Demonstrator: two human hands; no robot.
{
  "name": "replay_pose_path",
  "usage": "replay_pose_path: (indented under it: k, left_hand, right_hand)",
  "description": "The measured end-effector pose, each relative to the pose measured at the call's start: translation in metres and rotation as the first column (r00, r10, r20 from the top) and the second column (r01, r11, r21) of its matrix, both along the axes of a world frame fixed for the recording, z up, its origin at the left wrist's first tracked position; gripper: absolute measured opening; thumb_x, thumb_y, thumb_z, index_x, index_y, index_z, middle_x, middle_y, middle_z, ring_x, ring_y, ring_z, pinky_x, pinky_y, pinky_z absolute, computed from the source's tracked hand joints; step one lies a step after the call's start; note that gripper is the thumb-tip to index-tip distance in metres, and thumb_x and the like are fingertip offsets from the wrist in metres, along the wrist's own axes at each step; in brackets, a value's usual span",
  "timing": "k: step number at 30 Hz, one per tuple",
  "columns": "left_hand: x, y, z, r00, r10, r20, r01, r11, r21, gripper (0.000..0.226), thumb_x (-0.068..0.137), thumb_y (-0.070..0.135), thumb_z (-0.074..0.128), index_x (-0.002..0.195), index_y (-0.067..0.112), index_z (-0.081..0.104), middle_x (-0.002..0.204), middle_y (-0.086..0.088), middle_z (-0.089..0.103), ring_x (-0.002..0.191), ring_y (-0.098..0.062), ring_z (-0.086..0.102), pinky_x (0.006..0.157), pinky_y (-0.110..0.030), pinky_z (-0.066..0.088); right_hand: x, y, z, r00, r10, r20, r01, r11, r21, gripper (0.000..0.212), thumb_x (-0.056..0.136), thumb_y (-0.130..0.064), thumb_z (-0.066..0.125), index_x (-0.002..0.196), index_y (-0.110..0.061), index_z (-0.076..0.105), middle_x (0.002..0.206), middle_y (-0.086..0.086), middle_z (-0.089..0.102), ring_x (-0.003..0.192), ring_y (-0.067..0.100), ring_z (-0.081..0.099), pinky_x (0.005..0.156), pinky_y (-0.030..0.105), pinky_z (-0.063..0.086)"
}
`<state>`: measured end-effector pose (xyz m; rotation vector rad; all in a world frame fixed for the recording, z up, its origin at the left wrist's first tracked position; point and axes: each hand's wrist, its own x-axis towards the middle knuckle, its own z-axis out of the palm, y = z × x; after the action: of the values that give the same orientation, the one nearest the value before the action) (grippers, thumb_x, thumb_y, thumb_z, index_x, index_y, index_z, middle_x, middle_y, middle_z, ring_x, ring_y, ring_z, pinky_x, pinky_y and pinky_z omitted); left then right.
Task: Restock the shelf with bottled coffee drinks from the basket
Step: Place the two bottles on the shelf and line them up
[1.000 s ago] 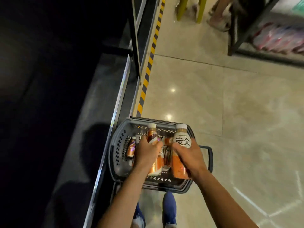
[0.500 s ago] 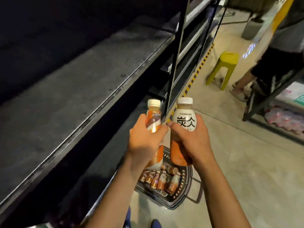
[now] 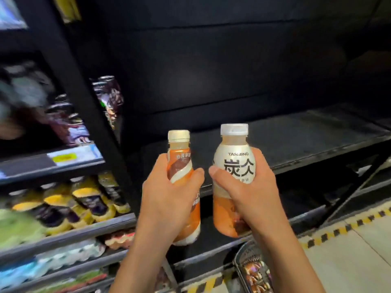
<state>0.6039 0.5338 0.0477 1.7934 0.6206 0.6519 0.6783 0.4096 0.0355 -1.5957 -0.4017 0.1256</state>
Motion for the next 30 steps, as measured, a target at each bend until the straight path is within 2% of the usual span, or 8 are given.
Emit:
replay_pose_path:
  k: [4, 6, 11, 15, 20, 23, 26, 30]
  left_hand:
    - [-0.082, 0.063, 0.014, 0.981, 0.188, 0.041, -0.189, 0.982, 0.016, 0.018, 0.081, 0.031, 0.075, 0.088, 0.026, 0.06, 0.076, 0.005, 0.066, 0.067, -0.004, 0.062, 0.059, -0.022, 0.043]
    - [-0.125, 0.095, 0.018, 0.965, 0.259, 0.052, -0.258, 0.966, -0.008, 0.017, 0.08, 0.03, 0.074, 0.088, 0.027, 0.061, 0.076, 0.006, 0.068, 0.065, -0.003, 0.063, 0.06, -0.023, 0.045]
    - [-0.225, 0.176, 0.024, 0.925, 0.37, 0.08, -0.37, 0.929, -0.023, 0.015, 0.08, 0.026, 0.074, 0.089, 0.024, 0.062, 0.077, 0.002, 0.07, 0.072, -0.014, 0.066, 0.066, -0.027, 0.052]
    - [-0.273, 0.226, 0.029, 0.906, 0.417, 0.073, -0.418, 0.908, 0.013, 0.018, 0.08, 0.028, 0.075, 0.088, 0.022, 0.061, 0.077, -0.001, 0.069, 0.074, -0.019, 0.066, 0.07, -0.037, 0.053]
    - [-0.305, 0.284, 0.039, 0.917, 0.391, 0.072, -0.391, 0.92, -0.02, 0.022, 0.082, 0.028, 0.074, 0.088, 0.012, 0.06, 0.071, -0.001, 0.064, 0.063, -0.014, 0.061, 0.061, -0.031, 0.05]
    - [-0.306, 0.316, 0.045, 0.935, 0.349, 0.054, -0.345, 0.936, -0.073, 0.024, 0.084, 0.03, 0.073, 0.093, 0.011, 0.061, 0.079, -0.005, 0.065, 0.071, -0.018, 0.063, 0.065, -0.032, 0.05]
    - [-0.298, 0.35, 0.05, 0.949, 0.305, 0.074, -0.298, 0.95, -0.096, 0.022, 0.084, 0.032, 0.073, 0.091, 0.016, 0.059, 0.08, -0.001, 0.064, 0.073, -0.016, 0.063, 0.065, -0.031, 0.05]
    - [-0.279, 0.398, 0.06, 0.955, 0.271, 0.117, -0.253, 0.955, -0.153, 0.021, 0.083, 0.032, 0.073, 0.097, 0.021, 0.062, 0.089, 0.0, 0.068, 0.081, -0.017, 0.067, 0.065, -0.031, 0.052]
  right_hand:
    - [-0.073, 0.079, 0.015, 0.978, 0.206, 0.016, -0.206, 0.978, 0.041, 0.044, 0.072, -0.031, 0.084, 0.108, -0.03, 0.059, 0.091, -0.007, 0.071, 0.08, 0.007, 0.069, 0.065, 0.021, 0.056]
    - [-0.111, 0.117, 0.019, 0.96, 0.278, 0.016, -0.279, 0.958, 0.065, 0.042, 0.072, -0.029, 0.084, 0.106, -0.03, 0.059, 0.09, -0.008, 0.072, 0.079, 0.006, 0.07, 0.064, 0.019, 0.055]
    - [-0.197, 0.207, 0.027, 0.92, 0.387, 0.057, -0.39, 0.918, 0.067, 0.039, 0.071, -0.024, 0.085, 0.1, -0.03, 0.059, 0.084, -0.015, 0.07, 0.072, 0.001, 0.067, 0.057, 0.014, 0.05]
    - [-0.239, 0.259, 0.029, 0.913, 0.398, 0.085, -0.404, 0.913, 0.06, 0.042, 0.072, -0.024, 0.086, 0.104, -0.027, 0.06, 0.082, -0.01, 0.07, 0.068, 0.0, 0.065, 0.055, 0.013, 0.049]
    - [-0.268, 0.309, 0.033, 0.918, 0.368, 0.148, -0.374, 0.927, 0.015, 0.042, 0.072, -0.038, 0.083, 0.105, -0.034, 0.057, 0.087, -0.018, 0.067, 0.074, -0.001, 0.064, 0.057, 0.016, 0.05]
    - [-0.268, 0.334, 0.039, 0.921, 0.349, 0.175, -0.349, 0.937, -0.028, 0.041, 0.074, -0.04, 0.082, 0.105, -0.037, 0.055, 0.086, -0.013, 0.067, 0.073, -0.002, 0.063, 0.055, 0.016, 0.05]
    - [-0.256, 0.36, 0.048, 0.922, 0.319, 0.221, -0.305, 0.948, -0.096, 0.041, 0.074, -0.045, 0.08, 0.104, -0.038, 0.053, 0.088, -0.011, 0.065, 0.073, 0.0, 0.062, 0.057, 0.019, 0.048]
    - [-0.229, 0.396, 0.061, 0.932, 0.272, 0.239, -0.241, 0.959, -0.149, 0.043, 0.074, -0.046, 0.08, 0.103, -0.032, 0.053, 0.09, -0.012, 0.063, 0.078, 0.003, 0.062, 0.06, 0.024, 0.046]
